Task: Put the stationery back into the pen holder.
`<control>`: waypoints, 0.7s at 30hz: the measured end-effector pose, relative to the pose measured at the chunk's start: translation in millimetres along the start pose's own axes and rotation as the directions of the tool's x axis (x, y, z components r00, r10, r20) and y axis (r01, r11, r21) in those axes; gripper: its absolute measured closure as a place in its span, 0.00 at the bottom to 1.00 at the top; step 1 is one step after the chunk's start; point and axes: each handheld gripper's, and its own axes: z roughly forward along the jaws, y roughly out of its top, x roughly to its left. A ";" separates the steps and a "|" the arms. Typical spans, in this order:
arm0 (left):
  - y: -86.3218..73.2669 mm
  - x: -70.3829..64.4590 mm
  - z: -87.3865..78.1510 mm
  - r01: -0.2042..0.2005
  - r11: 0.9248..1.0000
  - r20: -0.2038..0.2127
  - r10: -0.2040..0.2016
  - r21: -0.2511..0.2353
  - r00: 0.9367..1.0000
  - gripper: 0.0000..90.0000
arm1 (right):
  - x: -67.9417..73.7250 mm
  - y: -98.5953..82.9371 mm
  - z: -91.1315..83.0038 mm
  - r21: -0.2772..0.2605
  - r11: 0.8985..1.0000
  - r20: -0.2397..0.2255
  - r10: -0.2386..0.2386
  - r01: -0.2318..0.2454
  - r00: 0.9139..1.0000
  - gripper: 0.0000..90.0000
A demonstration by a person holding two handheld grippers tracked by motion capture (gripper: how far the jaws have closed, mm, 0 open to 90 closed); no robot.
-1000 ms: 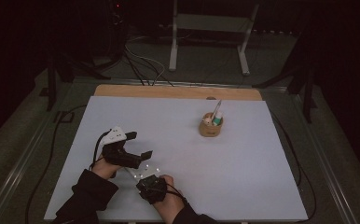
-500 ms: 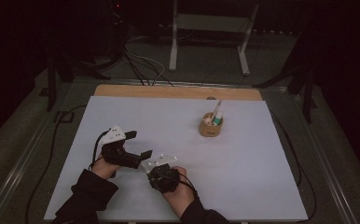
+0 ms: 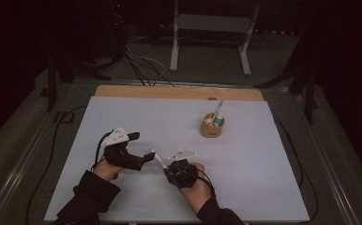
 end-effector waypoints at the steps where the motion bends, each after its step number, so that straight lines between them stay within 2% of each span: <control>1: 0.0 0.0 0.0 0.000 1.000 0.000 0.000 0.000 1.000 0.00 | 0.0 0.0 0.0 0.000 1.000 0.000 0.000 0.000 1.000 0.87; 7: 0.3 -1.8 1.2 0.005 1.000 0.009 -0.005 0.005 1.000 0.00 | -18.3 -5.2 -10.7 0.001 0.999 0.009 0.046 -0.046 0.999 0.87; 19: 0.5 -6.8 5.5 0.009 1.000 0.040 -0.010 0.016 0.999 0.00 | -34.7 -11.5 -24.6 -0.015 0.997 0.025 0.070 -0.070 0.997 0.87; 21: 1.2 -9.3 6.9 0.018 1.000 0.054 -0.019 0.020 0.998 0.00 | -42.7 -15.6 -31.8 -0.025 0.996 0.022 0.081 -0.080 0.996 0.87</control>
